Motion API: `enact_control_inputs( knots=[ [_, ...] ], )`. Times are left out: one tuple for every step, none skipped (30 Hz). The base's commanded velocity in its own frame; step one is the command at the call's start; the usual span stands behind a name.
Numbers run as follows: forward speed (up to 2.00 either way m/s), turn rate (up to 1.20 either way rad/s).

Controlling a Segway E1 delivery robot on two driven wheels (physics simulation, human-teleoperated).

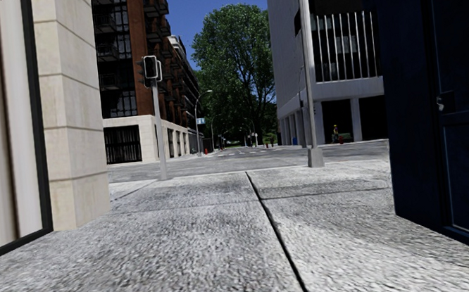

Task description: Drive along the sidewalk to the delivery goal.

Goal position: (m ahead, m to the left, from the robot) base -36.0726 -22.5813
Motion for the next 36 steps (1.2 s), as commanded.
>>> enact_control_inputs(
  knots=[
    [2.0, 0.0],
    [2.0, 0.0],
    [2.0, 0.0],
    [2.0, 0.0],
    [2.0, 0.0],
    [2.0, 0.0],
    [2.0, 0.0],
    [2.0, 0.0],
    [2.0, 0.0],
    [2.0, 0.0],
    [2.0, 0.0],
    [2.0, 0.0],
    [2.0, -0.08],
    [2.0, -0.08],
    [2.0, -0.32],
    [2.0, -0.41],
    [2.0, -0.49],
    [2.0, -0.49],
    [2.0, -0.57],
    [2.0, -0.6],
    [2.0, -0.61],
    [2.0, -0.62],
    [2.0, -0.62],
    [2.0, -0.62],
    [2.0, -0.62],
    [2.0, -0.62],
    [2.0, -0.62],
    [2.0, -0.62],
    [2.0, -0.62],
    [2.0, -0.62],
    [2.0, -0.62],
    [2.0, -0.62],
    [2.0, -0.62],
    [2.0, -0.62],
    [2.0, -0.63],
    [2.0, -0.63]
  ],
)
